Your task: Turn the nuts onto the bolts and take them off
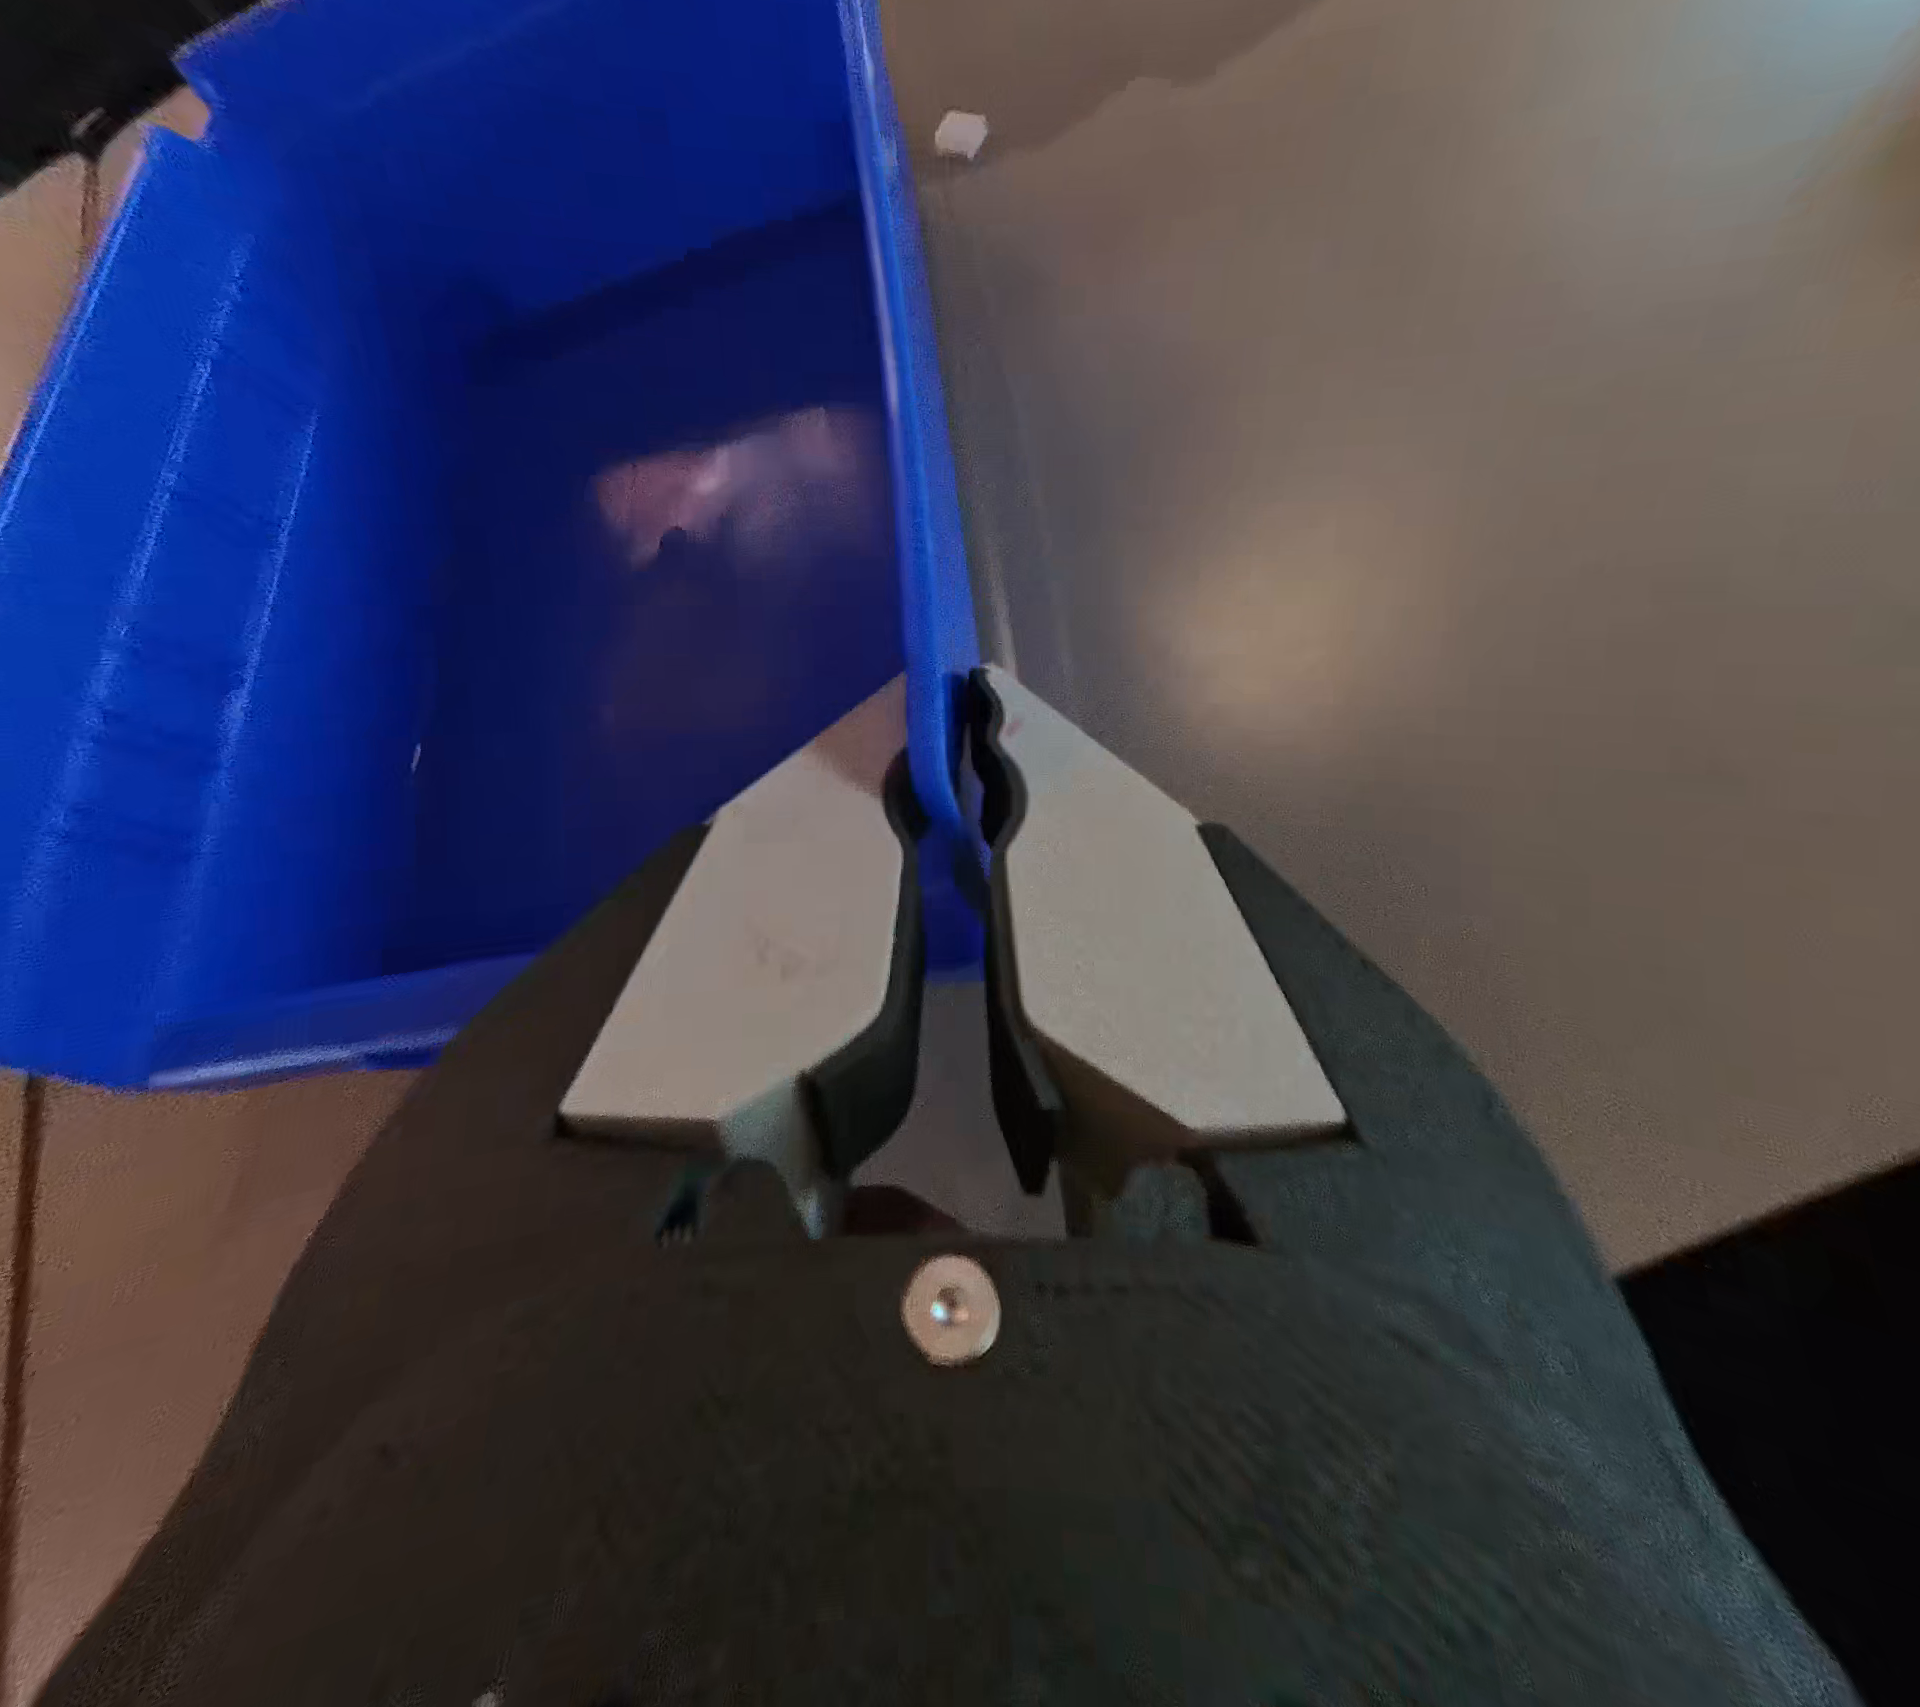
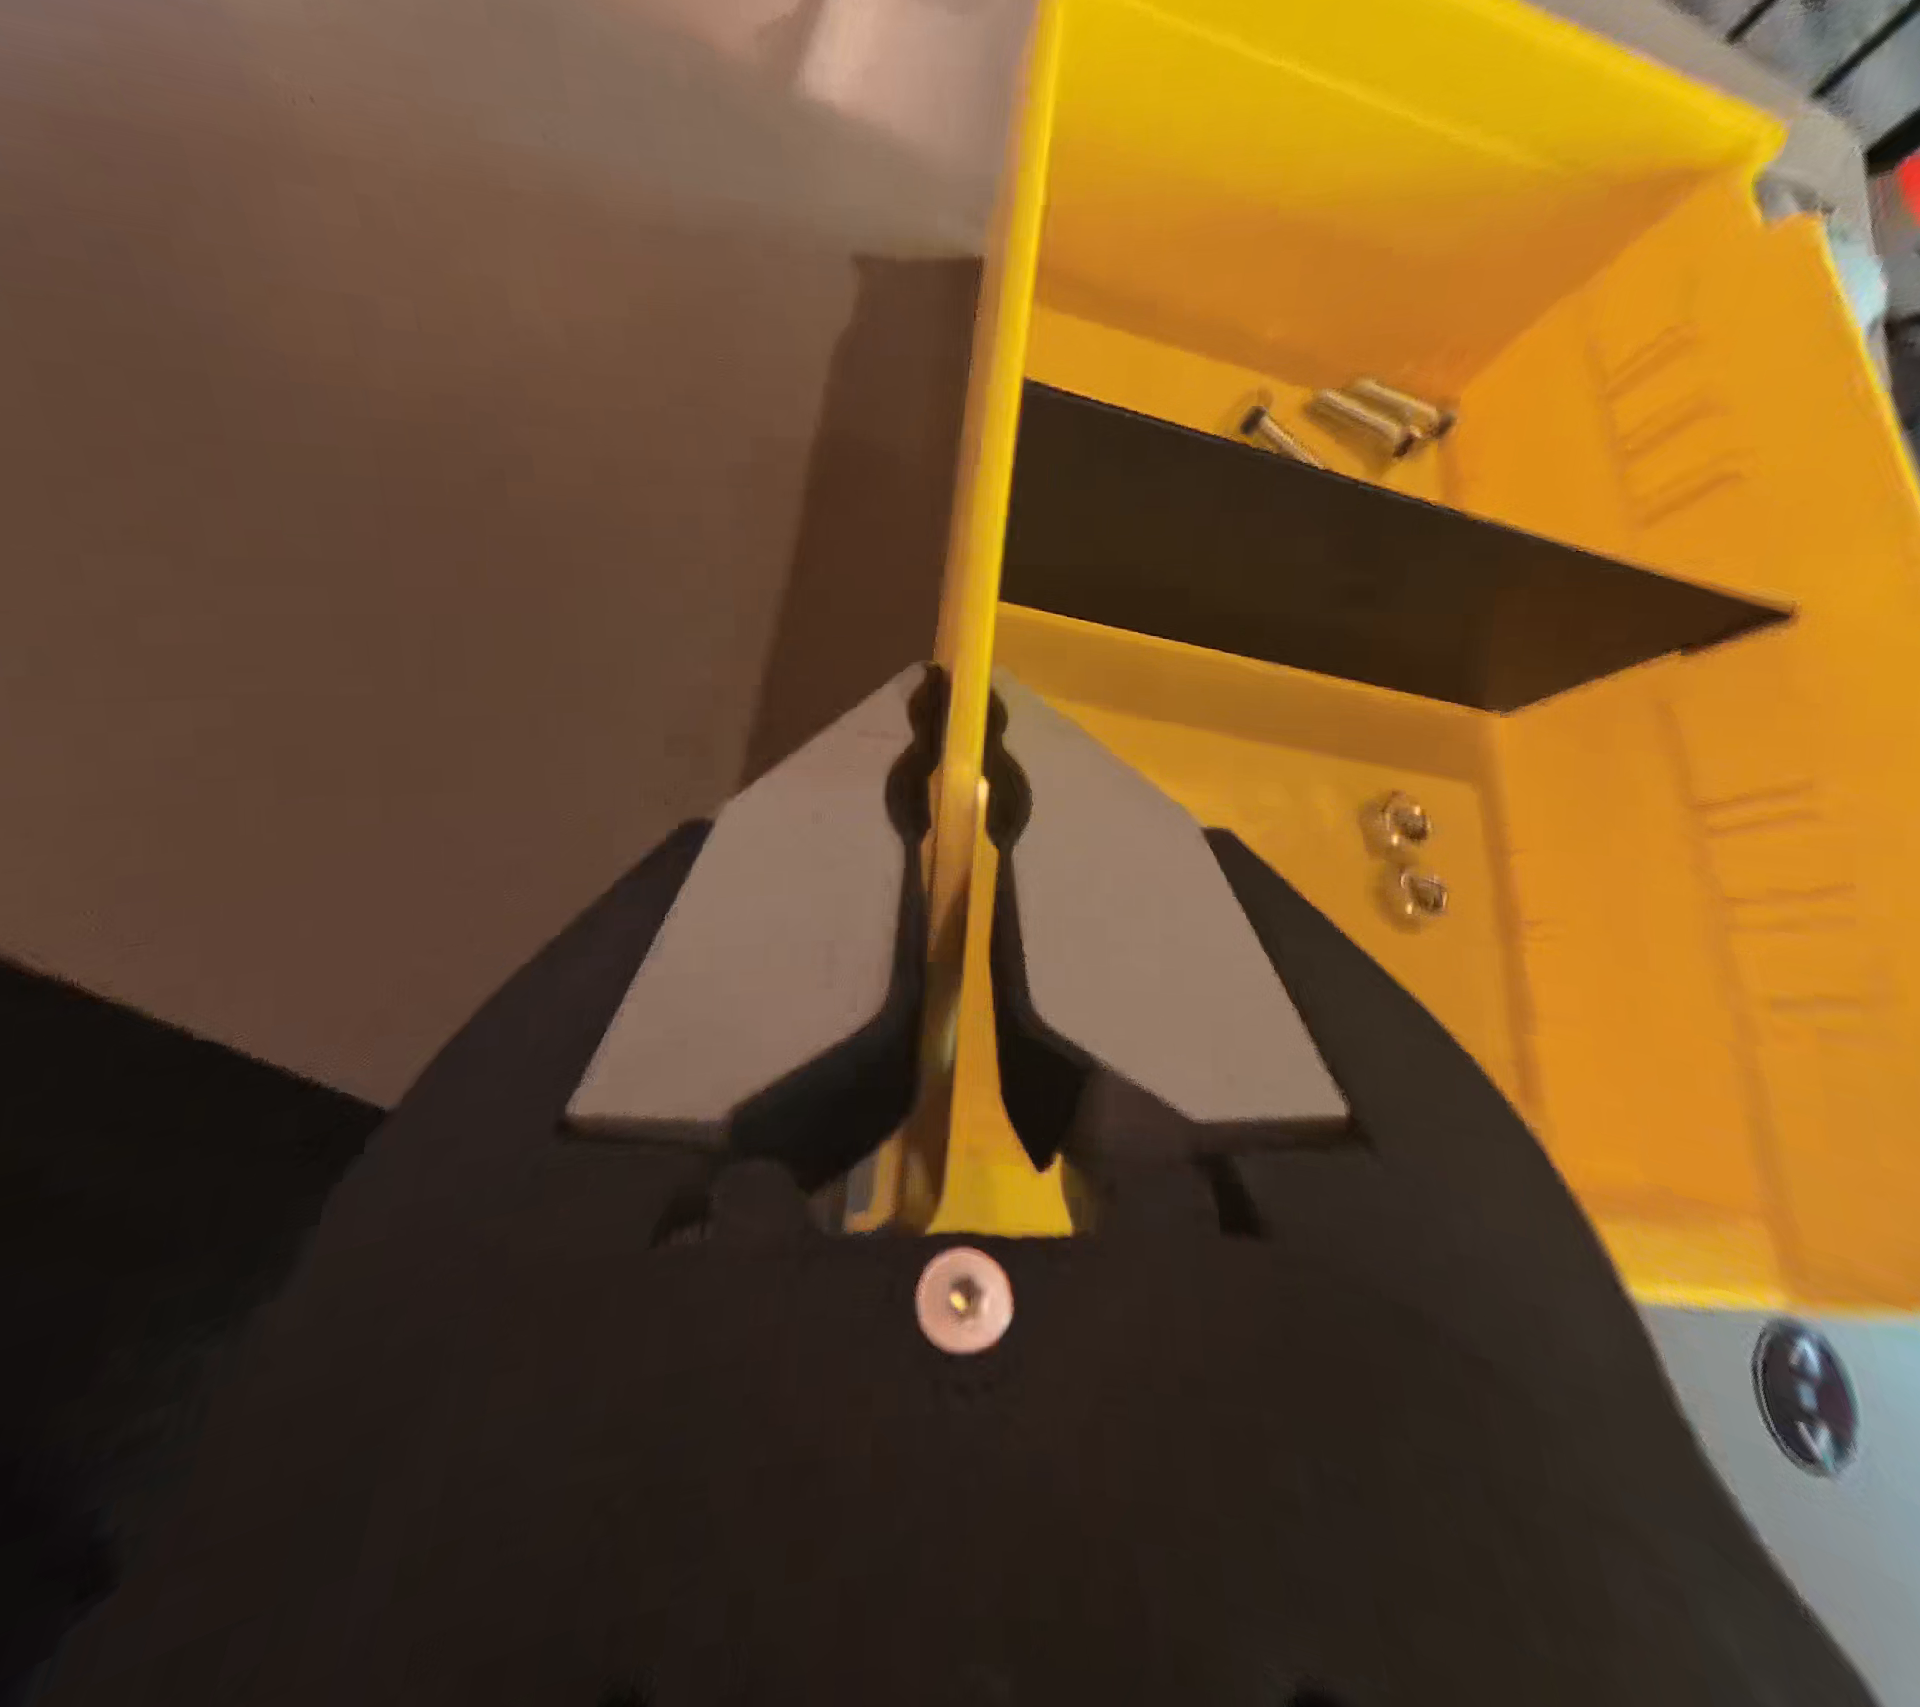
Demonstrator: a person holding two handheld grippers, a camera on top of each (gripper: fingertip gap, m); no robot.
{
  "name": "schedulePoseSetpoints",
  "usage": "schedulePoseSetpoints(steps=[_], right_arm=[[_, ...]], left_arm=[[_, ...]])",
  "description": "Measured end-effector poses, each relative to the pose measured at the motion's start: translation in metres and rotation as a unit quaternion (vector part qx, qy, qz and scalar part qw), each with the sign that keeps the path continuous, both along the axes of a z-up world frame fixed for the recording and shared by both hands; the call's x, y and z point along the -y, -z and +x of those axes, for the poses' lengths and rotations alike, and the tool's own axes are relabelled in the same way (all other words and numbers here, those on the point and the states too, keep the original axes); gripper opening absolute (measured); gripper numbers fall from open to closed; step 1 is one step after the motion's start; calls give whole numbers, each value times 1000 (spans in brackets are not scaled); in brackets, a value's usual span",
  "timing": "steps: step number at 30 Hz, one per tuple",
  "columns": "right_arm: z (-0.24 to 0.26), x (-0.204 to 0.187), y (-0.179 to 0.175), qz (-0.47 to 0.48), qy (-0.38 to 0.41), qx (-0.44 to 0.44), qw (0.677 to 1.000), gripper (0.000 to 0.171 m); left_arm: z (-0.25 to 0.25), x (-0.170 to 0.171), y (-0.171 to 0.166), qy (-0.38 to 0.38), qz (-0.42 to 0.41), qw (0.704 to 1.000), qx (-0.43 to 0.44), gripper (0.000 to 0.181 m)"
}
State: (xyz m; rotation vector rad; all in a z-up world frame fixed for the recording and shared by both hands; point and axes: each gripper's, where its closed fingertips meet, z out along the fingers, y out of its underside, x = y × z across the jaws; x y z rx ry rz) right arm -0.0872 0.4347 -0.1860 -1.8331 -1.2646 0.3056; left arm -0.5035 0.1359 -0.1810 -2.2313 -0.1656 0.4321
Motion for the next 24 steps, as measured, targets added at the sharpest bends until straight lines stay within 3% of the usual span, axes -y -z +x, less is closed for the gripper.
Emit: schedulePoseSetpoints(steps=[4, 12, 15, 20, 24], right_arm=[[-34, 33, 2, 1, 1, 36, 999, 5], [-153, 162, 2, -53, -35, 32, 997, 18], [-211, 217, 1, -72, -68, -1, 995, 27], [-318, 326, -2, -113, -163, -34, 980, 60], [-371, 374, -45, -137, -187, -133, 964, 66]], left_arm=[[-10, 13, -46, 6, 71, 997, -1, 3], [-10, 47, -132, 5, 130, 991, -25, 4], [-4, 54, -161, 19, 146, 988, -47, 5], [13, 57, -199, 46, 178, 981, -62, 4], [25, 54, -222, 57, 198, 976, -72, 5]])
